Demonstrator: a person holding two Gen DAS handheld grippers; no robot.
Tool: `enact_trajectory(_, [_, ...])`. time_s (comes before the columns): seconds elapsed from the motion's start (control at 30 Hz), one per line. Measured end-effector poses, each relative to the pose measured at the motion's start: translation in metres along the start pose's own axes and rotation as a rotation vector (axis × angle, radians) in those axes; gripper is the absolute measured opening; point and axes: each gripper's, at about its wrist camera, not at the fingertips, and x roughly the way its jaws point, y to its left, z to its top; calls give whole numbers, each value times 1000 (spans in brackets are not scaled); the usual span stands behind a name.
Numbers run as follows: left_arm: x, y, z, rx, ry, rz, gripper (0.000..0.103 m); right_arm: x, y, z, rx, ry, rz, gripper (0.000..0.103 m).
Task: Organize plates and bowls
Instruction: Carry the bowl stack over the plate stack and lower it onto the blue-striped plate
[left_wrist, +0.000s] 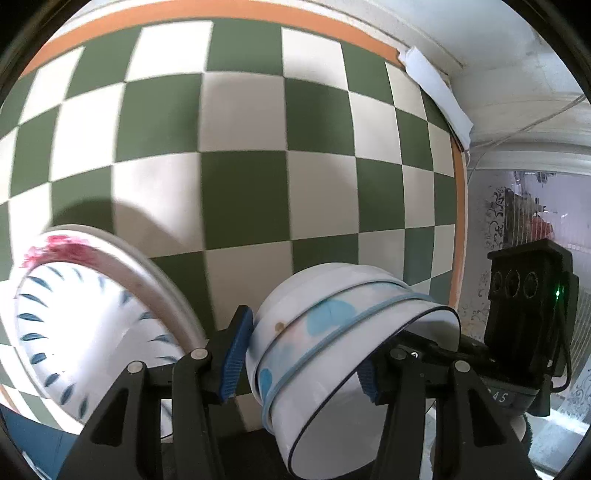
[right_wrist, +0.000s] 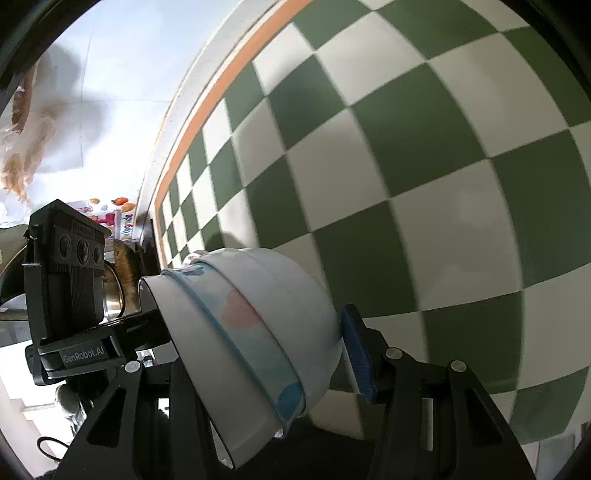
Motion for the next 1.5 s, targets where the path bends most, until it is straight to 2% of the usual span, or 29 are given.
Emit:
enact_trajectory(0.23, [-33,37,-9,-20,-17,16,48,16,41,-10,-25,19,15,54])
enact_trajectory(0.47, [-56,89,-18,-64,-30,29,48,58,86,-20,-55,72,29,54])
enact_trajectory(0.87, [-62,164,-25,-181,-32,12,49,135,135,-20,-130,175,-15,53])
enact_trajectory(1.13, [-58,183,-26,-206,-30,16,48,161,143,-20,-151,210,-41,53])
enact_trajectory(1.5, [-58,188,-30,-195,-30,22,49,160,146,-21,-172,205,-82,53])
